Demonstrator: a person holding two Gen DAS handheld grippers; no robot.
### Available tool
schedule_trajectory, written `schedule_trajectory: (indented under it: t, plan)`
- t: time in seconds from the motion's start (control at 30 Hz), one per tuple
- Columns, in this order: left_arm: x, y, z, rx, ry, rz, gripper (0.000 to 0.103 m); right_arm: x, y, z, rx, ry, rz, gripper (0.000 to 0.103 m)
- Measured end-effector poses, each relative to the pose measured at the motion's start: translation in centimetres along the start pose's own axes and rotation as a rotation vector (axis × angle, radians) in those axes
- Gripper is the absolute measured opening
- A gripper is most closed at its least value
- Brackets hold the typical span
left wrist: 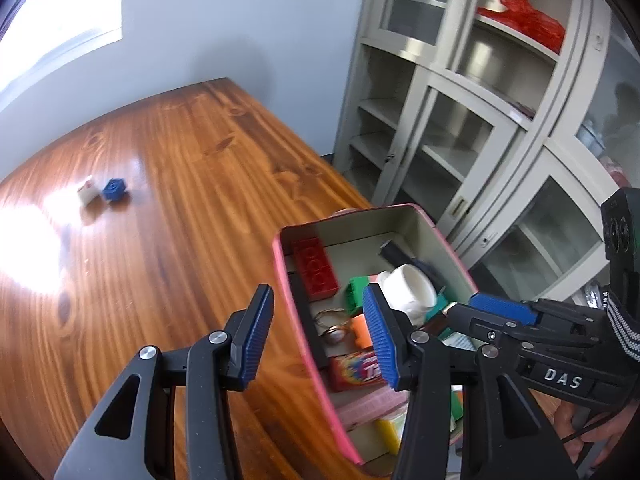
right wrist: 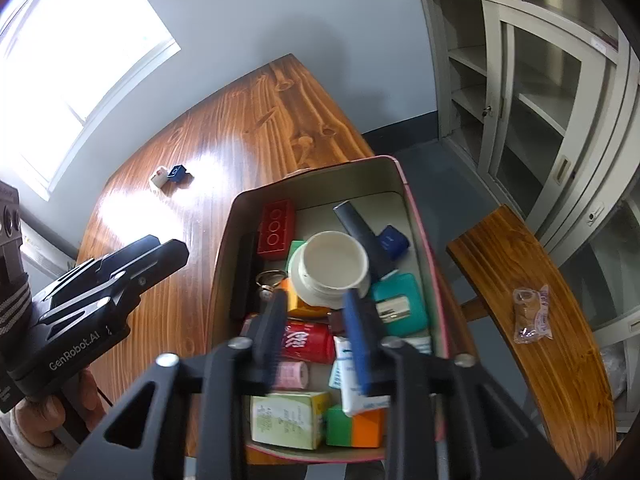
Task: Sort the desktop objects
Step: 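Carry the ring and serum bottle to the box and open both grippers, then withdraw both grippers from the box back over the table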
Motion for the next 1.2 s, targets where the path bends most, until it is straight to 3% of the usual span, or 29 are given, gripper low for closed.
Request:
schedule_trajectory:
  t: [0.1,0.67,0.9,1.2]
  plan:
    - [0.6,0.7,-1.5,0.033,-0.034,-0.003,0.063,-0.5,-0.1,-1.4,0.021,-0.015,0.005,0.058]
    - [0.9,1.8,-15.2,0.135,-0.133,-0.025,0.063,-6.1,-1.4,-12.0,0.081,-0.047,-0.026,0.064]
    - [-0.9,2.2,-22.4,0.211,-0.165,-0.066,0.063,-9.6,-2.2,-16.1,0.099,-0.054,-0.064,0.064]
    - [-5.3,0.4,-29.4,0.194,-0.18,-0.061,0.063,-15.0,-3.2,-19.7,0.118,-0.015,-0.108,0.066]
Point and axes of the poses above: each gripper's, at about its wrist camera, not at the fingertips, and x roughly against the way its jaws point, z to its right, y to its underside, the point moved 3 cm from there along -x, roughly the way its jaws point, and after that the axes turned 11 degrees about -x, right-handed, at the moved point
